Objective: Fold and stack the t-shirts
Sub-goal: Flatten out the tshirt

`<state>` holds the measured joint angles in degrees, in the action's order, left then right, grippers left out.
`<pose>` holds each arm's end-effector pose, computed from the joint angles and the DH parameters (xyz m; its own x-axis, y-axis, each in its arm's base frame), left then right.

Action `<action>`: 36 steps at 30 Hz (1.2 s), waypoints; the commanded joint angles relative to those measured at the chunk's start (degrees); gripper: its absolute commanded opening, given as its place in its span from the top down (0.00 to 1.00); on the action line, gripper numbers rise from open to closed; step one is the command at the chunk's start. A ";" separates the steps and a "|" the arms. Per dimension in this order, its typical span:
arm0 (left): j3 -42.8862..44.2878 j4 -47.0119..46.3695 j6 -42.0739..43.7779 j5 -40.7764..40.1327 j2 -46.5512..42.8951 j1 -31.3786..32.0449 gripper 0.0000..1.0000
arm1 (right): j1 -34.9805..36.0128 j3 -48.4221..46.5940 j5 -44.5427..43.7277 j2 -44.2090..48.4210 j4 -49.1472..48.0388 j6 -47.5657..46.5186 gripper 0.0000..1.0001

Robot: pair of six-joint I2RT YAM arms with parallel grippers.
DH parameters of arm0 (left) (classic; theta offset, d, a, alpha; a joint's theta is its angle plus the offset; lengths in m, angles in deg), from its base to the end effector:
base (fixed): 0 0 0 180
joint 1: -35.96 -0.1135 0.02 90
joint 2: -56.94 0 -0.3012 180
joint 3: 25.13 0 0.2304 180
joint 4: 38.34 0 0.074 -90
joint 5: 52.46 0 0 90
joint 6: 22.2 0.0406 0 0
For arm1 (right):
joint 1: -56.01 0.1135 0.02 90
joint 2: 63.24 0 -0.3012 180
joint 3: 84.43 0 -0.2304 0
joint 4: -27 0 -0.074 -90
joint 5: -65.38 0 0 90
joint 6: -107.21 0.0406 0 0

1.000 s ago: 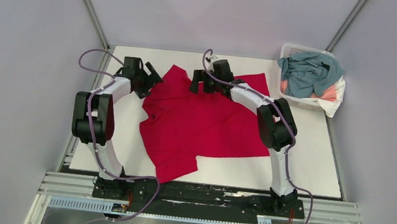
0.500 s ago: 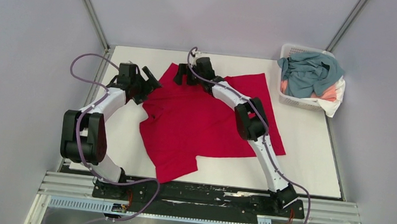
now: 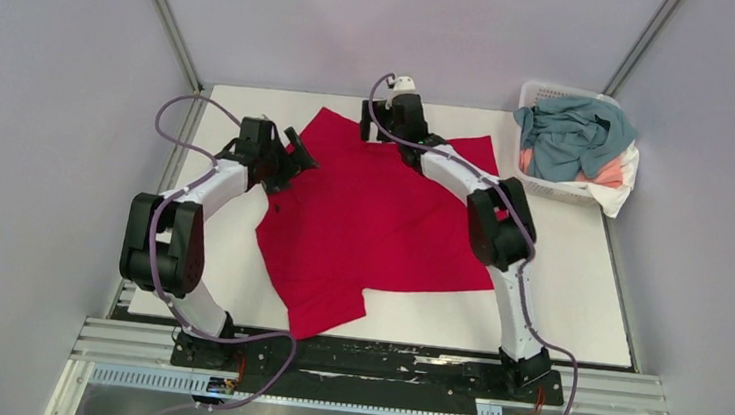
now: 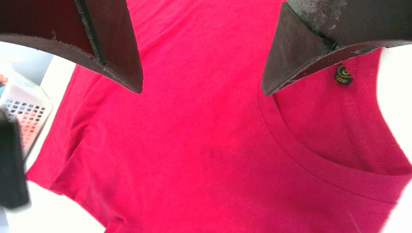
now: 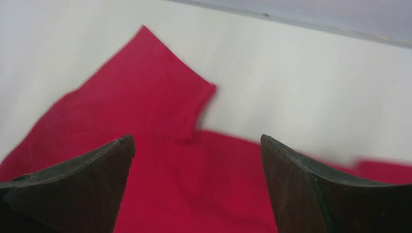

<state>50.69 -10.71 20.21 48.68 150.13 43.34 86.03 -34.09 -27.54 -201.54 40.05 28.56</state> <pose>0.3333 -0.0511 0.2650 -0.6660 -0.6442 -0.3760 -0.3414 0.7115 -0.6142 0.5025 0.2879 0.2369 -0.4040 -0.0064 -0.9147 -0.3867 0.9074 0.1644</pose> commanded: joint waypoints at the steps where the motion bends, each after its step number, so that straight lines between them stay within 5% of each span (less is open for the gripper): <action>1: 2.38 -0.26 1.60 0.46 1.85 2.04 0.00 | 0.19 22.40 -11.13 24.84 -0.87 -2.75 0.00; 5: 4.00 0.99 2.09 0.85 5.50 3.45 0.00 | -1.88 44.53 -13.47 38.44 2.69 4.74 0.00; 10: 8.14 2.08 3.50 0.04 12.40 3.15 0.00 | -9.71 57.07 -4.80 43.40 3.73 11.11 0.00; 29: 36.46 14.95 3.89 0.00 35.18 -4.60 0.00 | -17.32 53.23 0.56 30.01 5.05 17.76 0.00; 36: 31.12 12.64 3.83 0.07 28.06 -4.66 0.00 | -17.32 60.36 -4.93 37.65 9.35 21.60 0.00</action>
<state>85.77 0.03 22.20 50.89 182.60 39.14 68.94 21.82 -29.68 -167.48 42.92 46.70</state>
